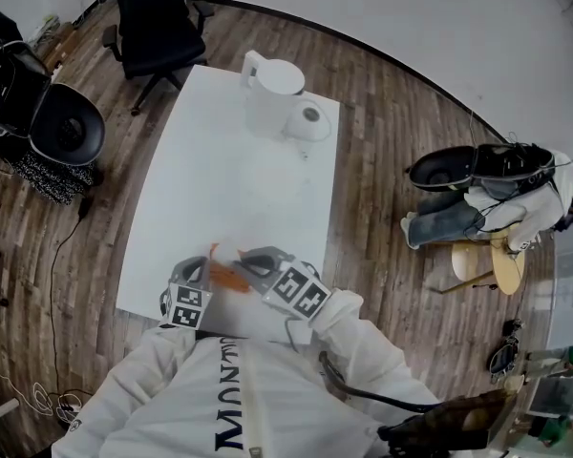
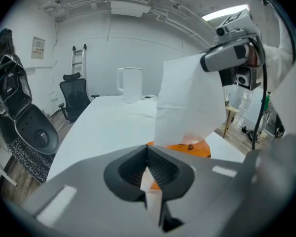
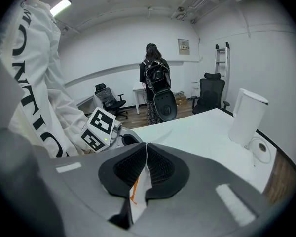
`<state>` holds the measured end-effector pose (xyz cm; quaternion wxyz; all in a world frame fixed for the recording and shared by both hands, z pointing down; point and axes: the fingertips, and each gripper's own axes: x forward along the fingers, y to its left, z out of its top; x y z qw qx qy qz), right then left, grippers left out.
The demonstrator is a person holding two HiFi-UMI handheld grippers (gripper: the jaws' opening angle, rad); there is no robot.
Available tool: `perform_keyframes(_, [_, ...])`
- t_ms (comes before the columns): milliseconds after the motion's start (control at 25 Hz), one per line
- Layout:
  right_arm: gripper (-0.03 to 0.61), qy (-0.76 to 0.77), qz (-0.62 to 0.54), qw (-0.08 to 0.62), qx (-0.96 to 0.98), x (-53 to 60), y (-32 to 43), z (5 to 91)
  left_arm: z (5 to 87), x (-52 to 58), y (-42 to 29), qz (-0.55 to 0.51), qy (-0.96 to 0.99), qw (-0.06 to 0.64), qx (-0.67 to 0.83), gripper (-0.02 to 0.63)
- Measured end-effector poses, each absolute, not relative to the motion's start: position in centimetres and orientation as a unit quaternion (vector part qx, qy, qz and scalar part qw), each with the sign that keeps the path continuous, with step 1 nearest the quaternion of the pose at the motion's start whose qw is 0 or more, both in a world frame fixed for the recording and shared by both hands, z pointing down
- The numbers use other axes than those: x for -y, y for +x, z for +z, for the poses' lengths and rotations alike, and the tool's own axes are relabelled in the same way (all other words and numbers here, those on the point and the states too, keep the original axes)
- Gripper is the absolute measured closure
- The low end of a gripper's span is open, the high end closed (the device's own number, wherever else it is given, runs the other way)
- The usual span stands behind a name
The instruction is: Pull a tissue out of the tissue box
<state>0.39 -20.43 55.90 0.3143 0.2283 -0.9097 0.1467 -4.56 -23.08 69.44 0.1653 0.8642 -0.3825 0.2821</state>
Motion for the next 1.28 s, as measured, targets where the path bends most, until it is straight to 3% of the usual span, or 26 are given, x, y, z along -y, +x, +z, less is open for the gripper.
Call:
perform_keyframes(640, [0.575,0.317,0.137,0.219,0.913,20.4,2.7,51.5,64.6,23.1,-6.3,0.256,0.866,0.128,0.409,0.617])
perform_keyframes(1280, [0.577,0.451,0.122,0.099,0.878,20.7,7.8,49.3,53.8,23.7,-7.3,0.197,0.866,0.03,0.459,0.616])
